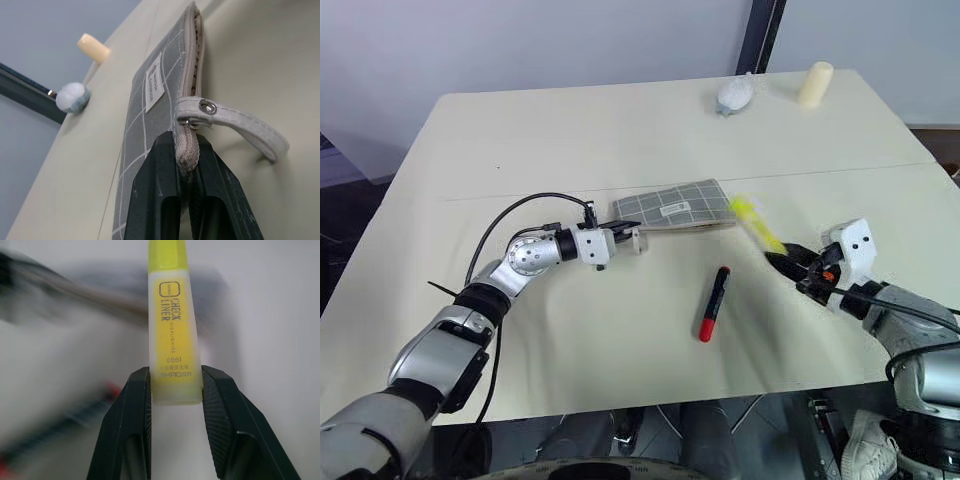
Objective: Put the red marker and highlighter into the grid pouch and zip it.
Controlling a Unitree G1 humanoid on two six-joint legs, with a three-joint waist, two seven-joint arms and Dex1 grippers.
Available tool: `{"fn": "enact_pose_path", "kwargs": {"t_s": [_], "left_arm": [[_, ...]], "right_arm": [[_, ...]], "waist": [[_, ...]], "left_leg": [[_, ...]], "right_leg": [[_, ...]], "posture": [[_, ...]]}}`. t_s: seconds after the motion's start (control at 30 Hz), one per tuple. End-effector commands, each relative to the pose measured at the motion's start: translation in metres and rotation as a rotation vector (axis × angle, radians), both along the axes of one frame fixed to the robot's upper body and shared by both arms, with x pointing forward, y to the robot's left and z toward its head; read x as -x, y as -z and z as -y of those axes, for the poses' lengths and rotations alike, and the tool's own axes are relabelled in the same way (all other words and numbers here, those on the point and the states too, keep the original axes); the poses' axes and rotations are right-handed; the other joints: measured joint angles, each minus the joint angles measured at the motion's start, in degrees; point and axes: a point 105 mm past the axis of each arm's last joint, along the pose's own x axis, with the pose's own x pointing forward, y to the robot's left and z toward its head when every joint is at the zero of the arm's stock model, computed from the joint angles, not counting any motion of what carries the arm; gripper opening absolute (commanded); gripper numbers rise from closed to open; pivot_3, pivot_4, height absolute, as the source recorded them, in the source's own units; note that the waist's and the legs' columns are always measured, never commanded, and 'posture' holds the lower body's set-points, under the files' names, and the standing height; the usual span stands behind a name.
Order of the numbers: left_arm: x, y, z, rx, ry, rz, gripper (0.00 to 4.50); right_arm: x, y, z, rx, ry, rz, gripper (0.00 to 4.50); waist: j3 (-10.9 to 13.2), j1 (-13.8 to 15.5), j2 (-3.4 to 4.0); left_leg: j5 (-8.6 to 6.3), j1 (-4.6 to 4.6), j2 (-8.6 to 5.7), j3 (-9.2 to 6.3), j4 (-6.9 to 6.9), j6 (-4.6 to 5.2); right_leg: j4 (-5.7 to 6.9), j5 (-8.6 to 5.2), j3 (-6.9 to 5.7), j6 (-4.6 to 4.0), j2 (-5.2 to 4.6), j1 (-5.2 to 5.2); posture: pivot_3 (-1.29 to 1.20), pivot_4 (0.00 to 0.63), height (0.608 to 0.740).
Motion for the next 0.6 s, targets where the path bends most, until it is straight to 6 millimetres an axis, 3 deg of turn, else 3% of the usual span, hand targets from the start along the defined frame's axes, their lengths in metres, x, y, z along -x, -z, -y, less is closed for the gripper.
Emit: {"fn": "enact_pose_path", "kwargs": {"t_s": [0.03, 0.1, 0.3, 0.6], "left_arm": [[-0.003, -0.016, 0.001, 0.043, -0.002, 0.04, 0.0], [-0.003, -0.018, 0.003, 0.046, 0.001, 0.042, 0.0], [-0.003, -0.023, 0.006, 0.055, 0.018, 0.061, 0.0], [0.0, -0.023, 0.007, 0.063, 0.025, 0.063, 0.0]], "right_arm": [[0.018, 0.006, -0.026, 0.066, -0.113, -0.005, 0.85], [0.013, 0.02, -0.023, 0.114, -0.065, -0.028, 0.85], [0.0, 0.034, 0.013, 0.179, 0.095, -0.014, 0.85], [-0.002, 0.038, 0.017, 0.209, 0.079, -0.009, 0.85]], "waist": [[0.0, 0.12, -0.05], [0.01, 0.22, -0.07], [0.01, 0.17, -0.07], [0.01, 0.09, -0.07]], "left_leg": [[-0.01, 0.0, 0.0, -0.01, 0.01, 0.01], [-0.01, 0.0, -0.01, 0.0, 0.05, 0.02], [-0.02, 0.0, -0.02, 0.14, 0.14, 0.04], [-0.02, 0.0, 0.0, 0.12, 0.04, 0.04]], "right_leg": [[-0.01, 0.0, -0.01, 0.0, 0.01, 0.01], [-0.04, 0.0, -0.01, 0.0, 0.01, 0.05], [-0.05, 0.01, 0.03, 0.02, -0.02, 0.06], [-0.03, 0.01, 0.03, 0.02, -0.01, 0.0]], "posture": [[0.0, 0.15, 0.739], [0.0, 0.15, 0.739], [0.0, 0.15, 0.739], [0.0, 0.15, 0.739]]}}
